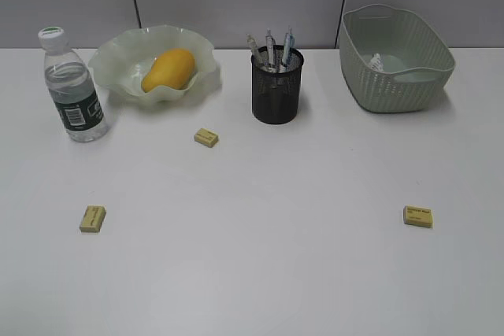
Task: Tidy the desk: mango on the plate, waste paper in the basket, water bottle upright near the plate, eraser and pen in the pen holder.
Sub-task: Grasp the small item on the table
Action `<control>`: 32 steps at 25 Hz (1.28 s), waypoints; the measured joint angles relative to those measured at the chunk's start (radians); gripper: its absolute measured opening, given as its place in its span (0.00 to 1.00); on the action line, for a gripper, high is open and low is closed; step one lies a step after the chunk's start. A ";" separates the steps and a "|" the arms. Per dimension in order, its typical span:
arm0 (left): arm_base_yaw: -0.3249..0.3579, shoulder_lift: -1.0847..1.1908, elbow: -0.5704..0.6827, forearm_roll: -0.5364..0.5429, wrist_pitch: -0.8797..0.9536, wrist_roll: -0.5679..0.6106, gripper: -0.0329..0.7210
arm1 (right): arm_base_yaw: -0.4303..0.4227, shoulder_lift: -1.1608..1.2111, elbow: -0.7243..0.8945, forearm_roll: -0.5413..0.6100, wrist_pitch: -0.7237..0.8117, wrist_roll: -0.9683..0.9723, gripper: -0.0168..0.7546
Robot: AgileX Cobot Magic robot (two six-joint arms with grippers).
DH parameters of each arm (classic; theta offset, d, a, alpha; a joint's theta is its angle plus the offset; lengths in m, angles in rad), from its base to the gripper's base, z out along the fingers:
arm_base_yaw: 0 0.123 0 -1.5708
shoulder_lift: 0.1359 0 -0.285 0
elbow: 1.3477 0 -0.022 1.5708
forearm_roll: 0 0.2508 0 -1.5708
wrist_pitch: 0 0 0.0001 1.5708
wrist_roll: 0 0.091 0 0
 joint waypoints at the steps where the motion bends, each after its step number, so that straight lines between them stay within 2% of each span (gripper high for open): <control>1: 0.000 0.000 0.000 0.000 -0.003 0.000 0.66 | 0.000 -0.029 0.010 0.000 -0.001 0.000 0.65; 7: 0.000 0.016 0.000 0.001 -0.139 0.000 0.66 | 0.000 -0.138 0.061 -0.001 -0.013 0.010 0.65; 10: 0.000 0.111 0.000 0.004 -0.196 0.000 0.66 | 0.000 -0.138 0.061 -0.001 -0.017 0.011 0.65; 17: 0.000 0.609 -0.060 0.006 -0.219 -0.062 0.66 | 0.000 -0.138 0.061 -0.001 -0.019 0.012 0.65; 26: 0.004 1.146 -0.256 0.029 -0.247 -0.067 0.66 | 0.000 -0.138 0.061 -0.004 -0.022 0.014 0.64; 32: 0.096 1.382 -0.356 0.019 -0.259 -0.067 0.66 | 0.000 -0.138 0.061 -0.004 -0.023 0.014 0.64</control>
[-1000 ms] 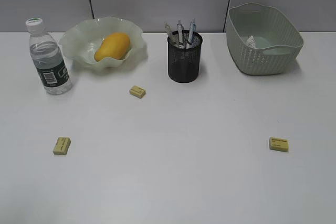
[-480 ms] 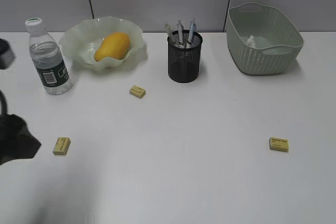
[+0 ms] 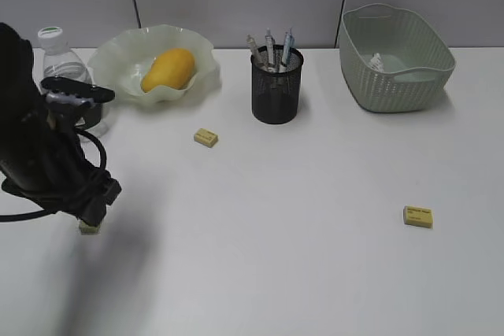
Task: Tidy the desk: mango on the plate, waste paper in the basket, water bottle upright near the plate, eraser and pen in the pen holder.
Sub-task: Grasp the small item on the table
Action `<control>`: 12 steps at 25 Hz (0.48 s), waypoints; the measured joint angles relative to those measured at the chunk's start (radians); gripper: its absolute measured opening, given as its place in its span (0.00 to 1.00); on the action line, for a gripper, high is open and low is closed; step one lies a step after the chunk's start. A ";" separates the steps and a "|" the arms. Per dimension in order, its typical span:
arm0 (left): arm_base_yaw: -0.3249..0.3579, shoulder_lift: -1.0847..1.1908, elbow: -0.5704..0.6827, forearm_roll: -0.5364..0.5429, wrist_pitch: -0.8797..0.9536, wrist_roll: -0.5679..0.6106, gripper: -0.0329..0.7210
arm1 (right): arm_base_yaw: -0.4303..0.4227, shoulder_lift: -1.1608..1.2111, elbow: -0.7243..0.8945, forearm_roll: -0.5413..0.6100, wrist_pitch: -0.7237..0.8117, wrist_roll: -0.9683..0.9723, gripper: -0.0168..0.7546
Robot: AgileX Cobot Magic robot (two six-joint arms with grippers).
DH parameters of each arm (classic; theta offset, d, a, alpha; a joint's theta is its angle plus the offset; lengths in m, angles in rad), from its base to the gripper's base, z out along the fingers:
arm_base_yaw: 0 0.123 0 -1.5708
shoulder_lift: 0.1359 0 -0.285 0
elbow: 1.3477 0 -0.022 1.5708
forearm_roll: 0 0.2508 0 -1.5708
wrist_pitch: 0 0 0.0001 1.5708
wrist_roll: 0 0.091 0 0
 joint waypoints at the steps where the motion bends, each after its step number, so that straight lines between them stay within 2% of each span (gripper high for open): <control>1: 0.020 0.025 -0.013 -0.009 -0.005 0.000 0.66 | 0.000 0.000 0.000 0.000 -0.001 0.000 0.64; 6: 0.100 0.098 -0.058 -0.032 -0.032 0.000 0.66 | 0.000 0.000 0.000 -0.001 -0.001 0.000 0.64; 12: 0.102 0.160 -0.089 -0.064 -0.086 0.000 0.67 | 0.000 0.000 0.000 -0.001 -0.001 0.000 0.63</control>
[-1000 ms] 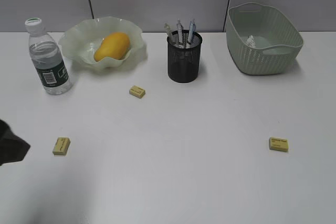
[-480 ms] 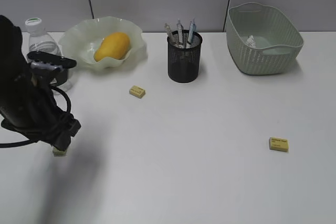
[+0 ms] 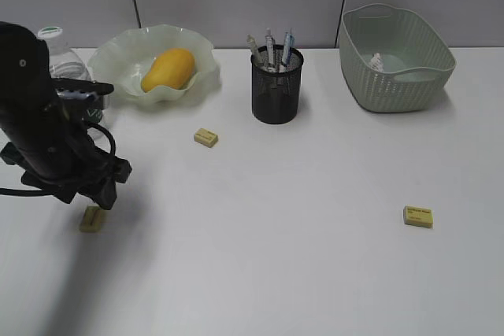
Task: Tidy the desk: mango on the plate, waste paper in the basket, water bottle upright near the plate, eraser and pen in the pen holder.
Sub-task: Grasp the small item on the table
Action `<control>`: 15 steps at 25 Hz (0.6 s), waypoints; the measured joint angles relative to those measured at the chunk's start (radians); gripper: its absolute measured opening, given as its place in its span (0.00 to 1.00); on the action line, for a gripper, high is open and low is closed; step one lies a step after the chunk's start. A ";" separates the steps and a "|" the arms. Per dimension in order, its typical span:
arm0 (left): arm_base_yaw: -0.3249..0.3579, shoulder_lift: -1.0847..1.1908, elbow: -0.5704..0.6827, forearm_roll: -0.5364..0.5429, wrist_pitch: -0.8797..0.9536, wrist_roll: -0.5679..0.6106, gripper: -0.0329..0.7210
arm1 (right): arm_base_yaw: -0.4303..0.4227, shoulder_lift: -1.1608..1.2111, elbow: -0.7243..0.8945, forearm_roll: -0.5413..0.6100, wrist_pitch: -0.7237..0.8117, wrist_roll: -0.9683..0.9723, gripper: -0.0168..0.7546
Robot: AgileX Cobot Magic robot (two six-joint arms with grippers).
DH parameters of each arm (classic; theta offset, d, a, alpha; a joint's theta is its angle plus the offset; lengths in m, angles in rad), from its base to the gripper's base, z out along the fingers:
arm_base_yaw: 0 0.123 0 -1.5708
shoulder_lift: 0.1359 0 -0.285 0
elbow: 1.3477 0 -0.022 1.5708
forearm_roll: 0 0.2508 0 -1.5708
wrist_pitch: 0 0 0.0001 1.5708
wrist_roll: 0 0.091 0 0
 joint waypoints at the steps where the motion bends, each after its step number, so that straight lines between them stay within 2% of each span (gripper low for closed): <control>1: 0.000 0.011 -0.002 -0.002 -0.009 0.000 0.67 | 0.000 0.000 0.000 0.000 0.000 0.000 0.63; 10: 0.000 0.097 -0.003 -0.005 -0.035 0.000 0.64 | 0.000 0.000 0.000 0.000 -0.003 0.000 0.63; 12: 0.000 0.109 -0.004 -0.005 -0.039 -0.001 0.61 | 0.000 0.000 0.000 -0.001 -0.003 0.000 0.63; 15: 0.000 0.120 -0.014 0.006 -0.025 -0.003 0.51 | 0.000 0.000 0.000 -0.001 -0.003 0.000 0.63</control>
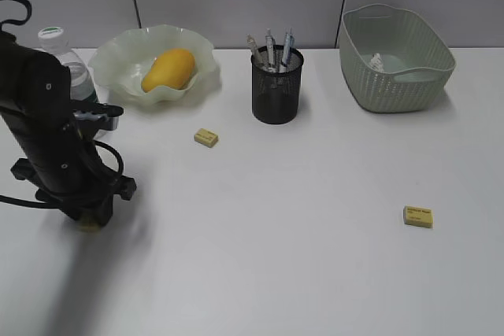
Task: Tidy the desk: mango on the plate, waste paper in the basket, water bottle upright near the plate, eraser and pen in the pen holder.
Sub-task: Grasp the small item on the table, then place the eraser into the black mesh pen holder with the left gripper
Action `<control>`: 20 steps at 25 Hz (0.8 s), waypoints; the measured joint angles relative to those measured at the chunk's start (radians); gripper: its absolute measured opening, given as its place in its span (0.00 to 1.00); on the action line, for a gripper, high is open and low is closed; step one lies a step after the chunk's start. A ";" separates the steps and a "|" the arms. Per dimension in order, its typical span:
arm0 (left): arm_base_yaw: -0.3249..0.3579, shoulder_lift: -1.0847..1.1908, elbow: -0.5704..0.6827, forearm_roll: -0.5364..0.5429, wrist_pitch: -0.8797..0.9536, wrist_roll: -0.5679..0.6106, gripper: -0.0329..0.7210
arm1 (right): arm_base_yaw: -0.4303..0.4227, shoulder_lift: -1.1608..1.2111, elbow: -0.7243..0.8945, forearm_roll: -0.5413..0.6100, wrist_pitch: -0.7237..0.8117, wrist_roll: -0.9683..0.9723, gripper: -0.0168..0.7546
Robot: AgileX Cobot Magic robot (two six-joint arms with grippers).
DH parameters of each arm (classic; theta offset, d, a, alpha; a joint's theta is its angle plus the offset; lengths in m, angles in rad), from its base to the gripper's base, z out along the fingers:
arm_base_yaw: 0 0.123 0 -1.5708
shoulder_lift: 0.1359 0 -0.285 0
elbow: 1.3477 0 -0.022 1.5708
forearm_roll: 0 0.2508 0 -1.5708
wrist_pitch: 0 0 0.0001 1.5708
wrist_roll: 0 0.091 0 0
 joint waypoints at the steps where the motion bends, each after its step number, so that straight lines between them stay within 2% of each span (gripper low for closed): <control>1: 0.002 0.002 -0.001 0.002 0.008 0.000 0.47 | 0.000 0.000 0.000 0.000 0.000 0.000 0.63; 4: 0.005 0.004 -0.008 0.009 0.020 0.000 0.31 | 0.000 0.000 0.000 0.000 0.000 0.000 0.63; 9: 0.005 0.004 -0.032 0.000 0.059 -0.001 0.31 | 0.000 0.000 0.000 0.000 0.000 0.000 0.63; 12: -0.002 -0.010 -0.095 -0.023 0.112 -0.003 0.31 | 0.000 0.000 0.000 -0.001 0.000 0.000 0.62; 20: -0.002 -0.074 -0.443 -0.128 0.102 -0.003 0.31 | 0.000 0.000 0.000 -0.001 -0.001 0.000 0.62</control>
